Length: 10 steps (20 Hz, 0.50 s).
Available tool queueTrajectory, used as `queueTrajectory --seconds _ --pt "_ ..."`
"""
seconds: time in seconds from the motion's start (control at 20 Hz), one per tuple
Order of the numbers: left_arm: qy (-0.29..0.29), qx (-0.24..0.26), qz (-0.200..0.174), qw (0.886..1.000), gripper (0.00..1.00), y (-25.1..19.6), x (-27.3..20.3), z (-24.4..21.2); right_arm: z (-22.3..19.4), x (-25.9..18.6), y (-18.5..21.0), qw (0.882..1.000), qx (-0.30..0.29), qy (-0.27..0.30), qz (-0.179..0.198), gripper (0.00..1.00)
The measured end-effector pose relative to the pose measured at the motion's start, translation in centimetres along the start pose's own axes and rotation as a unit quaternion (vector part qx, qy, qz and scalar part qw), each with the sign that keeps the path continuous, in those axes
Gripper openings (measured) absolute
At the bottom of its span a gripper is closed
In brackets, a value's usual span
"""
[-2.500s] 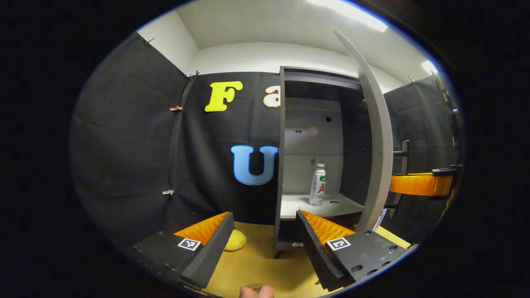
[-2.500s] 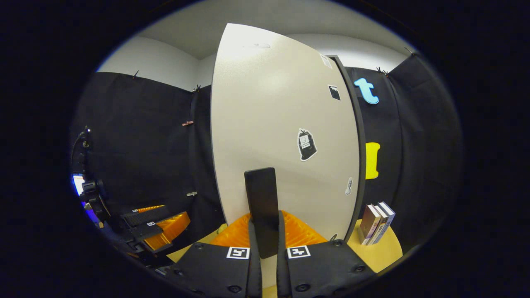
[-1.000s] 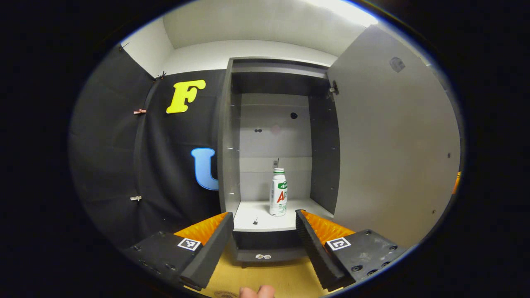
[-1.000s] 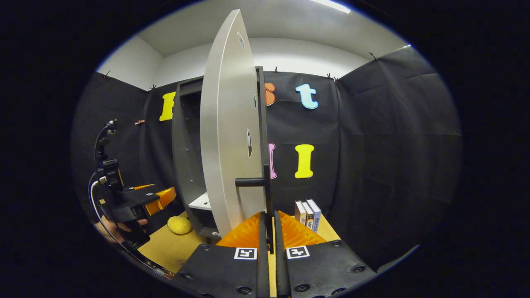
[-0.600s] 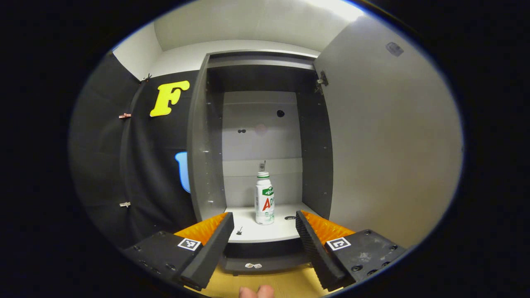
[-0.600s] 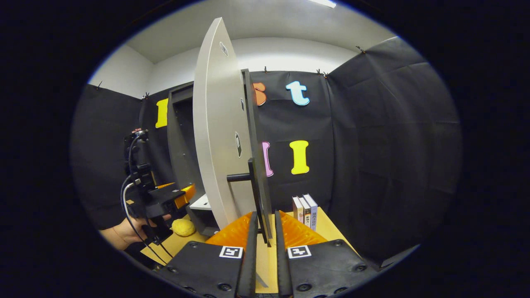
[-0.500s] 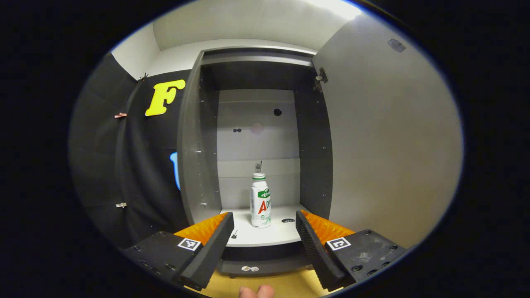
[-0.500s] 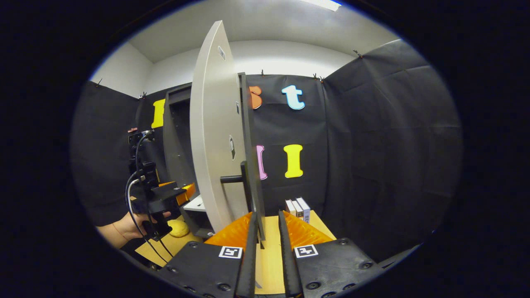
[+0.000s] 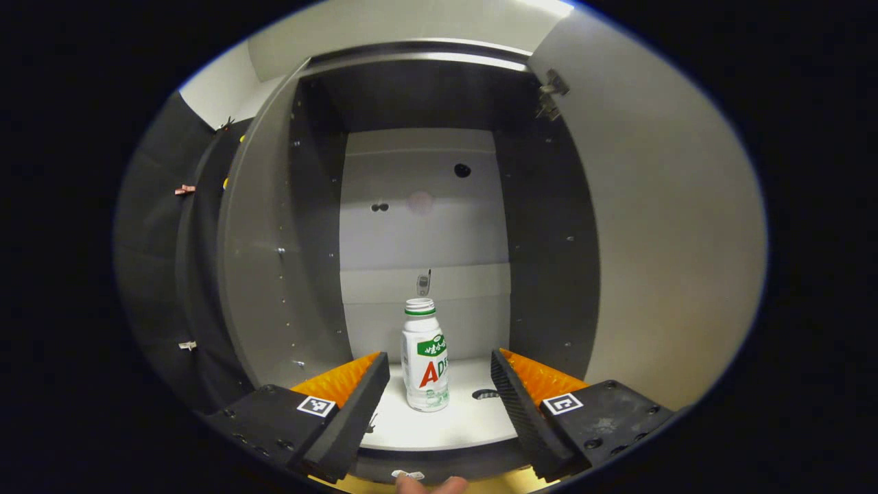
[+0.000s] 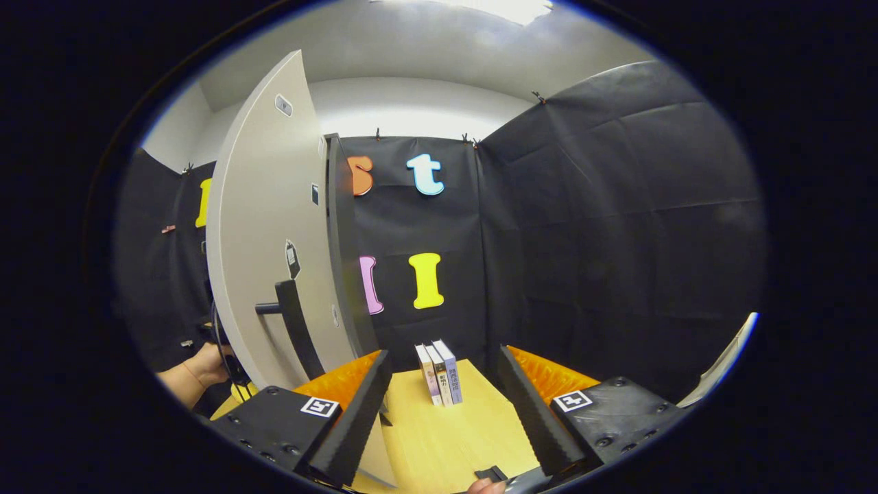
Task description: Open the cabinet door with the right hand, grasp the bottle in the cabinet with the left hand and place it on the coaster, then close the cabinet door with the right hand.
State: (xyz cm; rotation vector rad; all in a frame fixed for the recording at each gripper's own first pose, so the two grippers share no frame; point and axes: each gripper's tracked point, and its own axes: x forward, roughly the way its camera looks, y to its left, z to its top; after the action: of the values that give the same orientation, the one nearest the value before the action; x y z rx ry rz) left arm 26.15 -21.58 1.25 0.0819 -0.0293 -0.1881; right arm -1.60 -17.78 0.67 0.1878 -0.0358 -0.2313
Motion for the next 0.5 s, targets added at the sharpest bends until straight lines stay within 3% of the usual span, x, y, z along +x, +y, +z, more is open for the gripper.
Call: queueTrajectory --seconds 0.5 --pt "0.039 -0.027 0.013 0.999 0.94 1.7 10.0 -3.8 -0.4 1.6 -3.1 0.999 -0.019 0.004 -0.042 0.98"
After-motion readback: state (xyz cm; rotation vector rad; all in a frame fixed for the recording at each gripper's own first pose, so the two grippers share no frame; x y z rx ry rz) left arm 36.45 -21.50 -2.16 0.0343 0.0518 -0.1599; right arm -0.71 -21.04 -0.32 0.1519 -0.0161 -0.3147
